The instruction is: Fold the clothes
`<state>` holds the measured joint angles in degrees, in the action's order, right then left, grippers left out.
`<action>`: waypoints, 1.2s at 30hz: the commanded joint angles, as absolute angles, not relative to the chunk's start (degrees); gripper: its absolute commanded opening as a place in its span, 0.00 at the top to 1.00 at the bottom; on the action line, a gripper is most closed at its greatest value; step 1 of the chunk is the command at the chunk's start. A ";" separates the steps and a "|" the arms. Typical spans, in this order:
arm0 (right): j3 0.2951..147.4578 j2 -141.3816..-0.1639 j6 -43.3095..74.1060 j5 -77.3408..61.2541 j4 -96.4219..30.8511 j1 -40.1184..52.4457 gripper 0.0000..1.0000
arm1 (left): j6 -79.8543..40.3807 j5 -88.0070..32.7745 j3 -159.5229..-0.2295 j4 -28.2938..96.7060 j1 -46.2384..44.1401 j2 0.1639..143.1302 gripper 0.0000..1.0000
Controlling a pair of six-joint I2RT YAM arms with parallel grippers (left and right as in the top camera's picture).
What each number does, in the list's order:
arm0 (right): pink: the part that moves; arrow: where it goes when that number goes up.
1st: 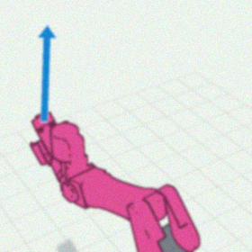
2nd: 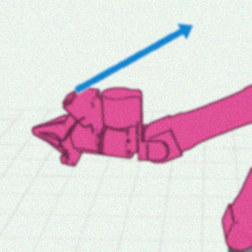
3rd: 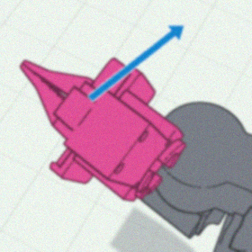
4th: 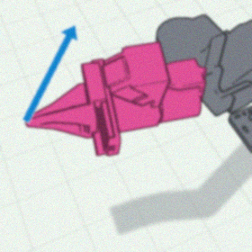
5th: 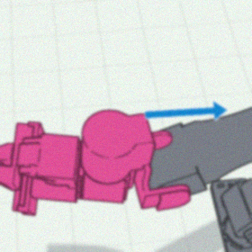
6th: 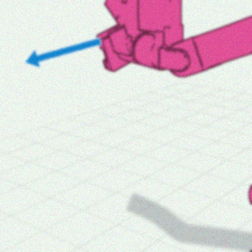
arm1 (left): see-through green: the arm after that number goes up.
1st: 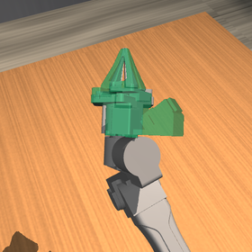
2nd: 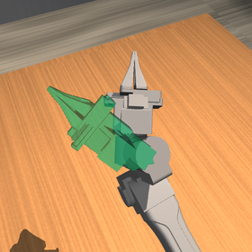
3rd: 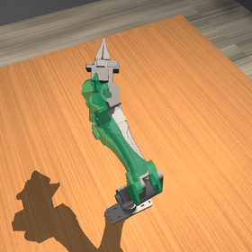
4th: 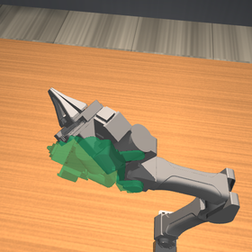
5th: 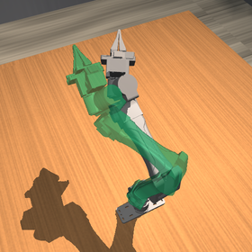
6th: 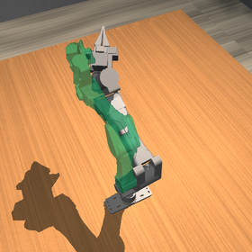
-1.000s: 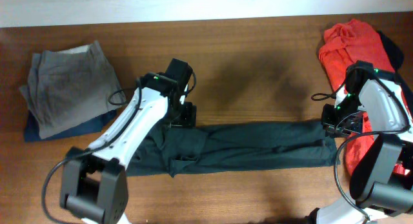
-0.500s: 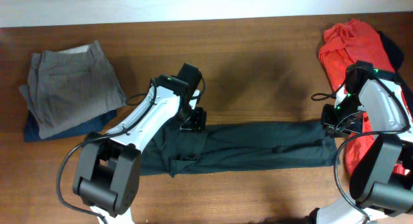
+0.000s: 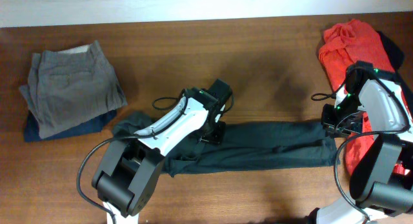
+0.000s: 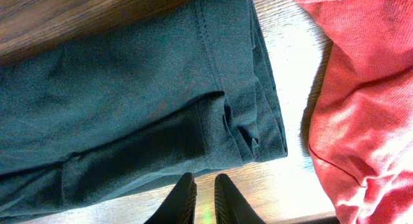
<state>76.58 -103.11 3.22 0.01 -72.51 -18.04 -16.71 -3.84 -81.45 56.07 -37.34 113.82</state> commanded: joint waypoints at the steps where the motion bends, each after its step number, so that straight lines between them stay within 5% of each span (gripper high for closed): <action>1: 76.16 -102.37 3.70 0.67 -72.44 -18.39 0.84 | -16.47 2.57 -82.43 56.31 -37.34 114.54 0.39; 11: 76.16 -102.37 3.70 0.67 -72.60 -18.39 0.84 | -16.49 5.43 -81.73 57.34 -37.34 116.53 0.39; 16: 76.16 -102.37 3.70 0.67 -72.60 -18.39 0.84 | -16.47 5.45 -81.71 57.47 -37.34 117.51 0.55; 25: 76.16 -102.37 3.70 0.67 -72.55 -18.39 0.84 | -16.47 8.12 -86.02 62.33 -35.68 117.23 0.99; 36: 76.16 -102.37 3.70 0.67 -72.34 -18.39 0.84 | -16.47 16.51 -99.53 72.38 -22.70 109.95 0.99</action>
<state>76.58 -103.11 3.22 0.01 -72.49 -18.04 -16.49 13.23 -95.11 70.87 -28.12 115.68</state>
